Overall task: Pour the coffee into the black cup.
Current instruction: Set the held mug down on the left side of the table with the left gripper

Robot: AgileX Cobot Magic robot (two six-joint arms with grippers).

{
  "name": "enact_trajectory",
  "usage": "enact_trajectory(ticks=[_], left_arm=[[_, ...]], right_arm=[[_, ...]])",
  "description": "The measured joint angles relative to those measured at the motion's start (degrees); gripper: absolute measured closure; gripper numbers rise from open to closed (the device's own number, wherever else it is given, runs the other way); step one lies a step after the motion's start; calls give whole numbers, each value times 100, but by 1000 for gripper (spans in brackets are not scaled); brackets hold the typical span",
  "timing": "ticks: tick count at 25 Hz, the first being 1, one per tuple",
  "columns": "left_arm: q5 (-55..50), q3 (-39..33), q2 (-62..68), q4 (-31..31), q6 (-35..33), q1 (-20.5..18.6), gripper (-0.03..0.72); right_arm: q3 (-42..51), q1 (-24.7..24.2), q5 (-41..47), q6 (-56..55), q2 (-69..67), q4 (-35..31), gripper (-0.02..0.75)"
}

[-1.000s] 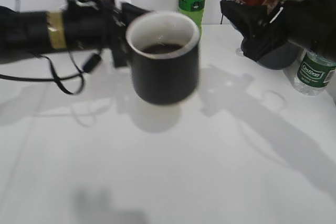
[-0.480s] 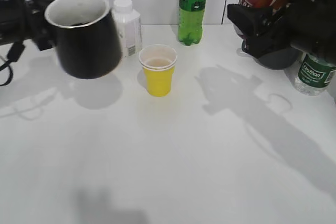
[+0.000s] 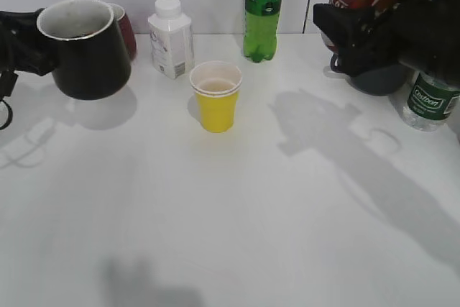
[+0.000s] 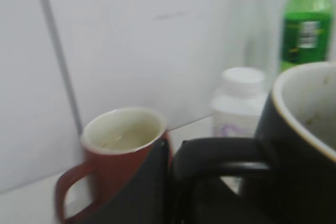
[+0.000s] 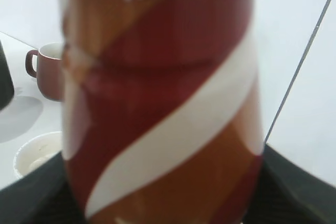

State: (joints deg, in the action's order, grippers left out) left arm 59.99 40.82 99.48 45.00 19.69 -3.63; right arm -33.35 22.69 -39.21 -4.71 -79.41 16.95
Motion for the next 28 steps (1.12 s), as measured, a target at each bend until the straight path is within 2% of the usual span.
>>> enact_trajectory(ticks=[6, 12, 28], left_arm=[[41, -36, 533, -1000, -384, 0, 652], [429, -36, 1156, -1520, -717, 0, 652], [492, 316, 1894, -1671, -962, 0, 652]], right_arm=[[0, 0, 0, 0, 0, 0, 203], [0, 0, 0, 0, 0, 0, 203], [0, 0, 4, 0, 0, 0, 203]])
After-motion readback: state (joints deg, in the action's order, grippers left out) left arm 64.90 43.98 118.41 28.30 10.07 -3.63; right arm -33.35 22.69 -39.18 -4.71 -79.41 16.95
